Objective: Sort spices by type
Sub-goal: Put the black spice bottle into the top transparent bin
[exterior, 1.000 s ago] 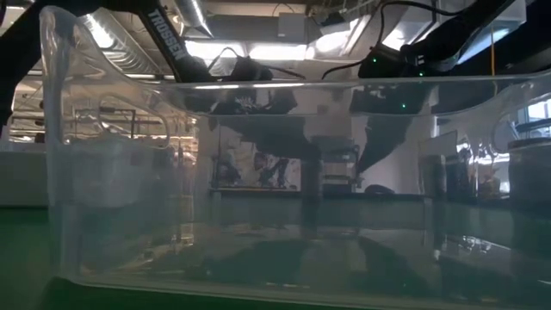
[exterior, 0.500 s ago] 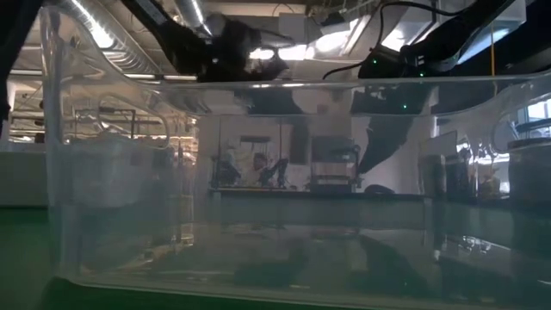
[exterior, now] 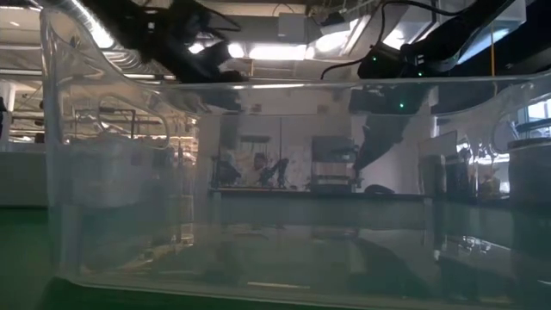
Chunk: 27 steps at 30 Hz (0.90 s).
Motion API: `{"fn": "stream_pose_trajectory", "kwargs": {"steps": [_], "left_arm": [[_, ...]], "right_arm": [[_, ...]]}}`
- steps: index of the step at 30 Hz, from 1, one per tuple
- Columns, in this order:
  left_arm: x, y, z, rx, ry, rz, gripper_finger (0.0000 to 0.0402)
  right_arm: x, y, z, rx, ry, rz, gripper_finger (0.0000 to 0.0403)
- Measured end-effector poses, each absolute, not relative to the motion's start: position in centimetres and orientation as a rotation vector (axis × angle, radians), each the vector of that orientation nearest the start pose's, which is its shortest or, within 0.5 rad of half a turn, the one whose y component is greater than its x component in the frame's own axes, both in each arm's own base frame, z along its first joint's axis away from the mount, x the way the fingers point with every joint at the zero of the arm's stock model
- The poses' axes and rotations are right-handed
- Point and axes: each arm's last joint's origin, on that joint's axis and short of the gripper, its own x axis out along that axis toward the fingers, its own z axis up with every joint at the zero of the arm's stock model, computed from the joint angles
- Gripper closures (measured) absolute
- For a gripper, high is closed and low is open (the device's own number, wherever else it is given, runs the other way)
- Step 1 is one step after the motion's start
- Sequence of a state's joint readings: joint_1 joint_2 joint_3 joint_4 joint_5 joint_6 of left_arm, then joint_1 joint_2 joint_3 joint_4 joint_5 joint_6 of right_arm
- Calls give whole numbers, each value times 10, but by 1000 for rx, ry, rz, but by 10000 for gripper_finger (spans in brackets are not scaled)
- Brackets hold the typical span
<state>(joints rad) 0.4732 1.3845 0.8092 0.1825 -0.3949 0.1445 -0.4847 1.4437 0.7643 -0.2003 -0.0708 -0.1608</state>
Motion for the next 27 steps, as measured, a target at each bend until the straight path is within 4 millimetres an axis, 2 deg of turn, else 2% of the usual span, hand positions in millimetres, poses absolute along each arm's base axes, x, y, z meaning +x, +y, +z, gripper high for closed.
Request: {"fn": "stream_pose_trajectory", "kwargs": {"steps": [5, 10, 17, 23, 27], "left_arm": [[221, 142, 238, 58, 449, 988, 205], [200, 147, 208, -55, 448, 1065, 205], [192, 154, 174, -107, 429, 1090, 204], [195, 159, 158, -121, 467, 1069, 185], [196, 160, 154, -121, 475, 1070, 164]], "right_arm": [[246, -127, 184, 90, 867, -318, 81], [248, -128, 186, 77, 844, -319, 81], [249, -129, 187, 60, 836, -313, 81], [248, -128, 186, 63, 838, -308, 81], [248, -128, 186, 68, 839, -304, 81]]}}
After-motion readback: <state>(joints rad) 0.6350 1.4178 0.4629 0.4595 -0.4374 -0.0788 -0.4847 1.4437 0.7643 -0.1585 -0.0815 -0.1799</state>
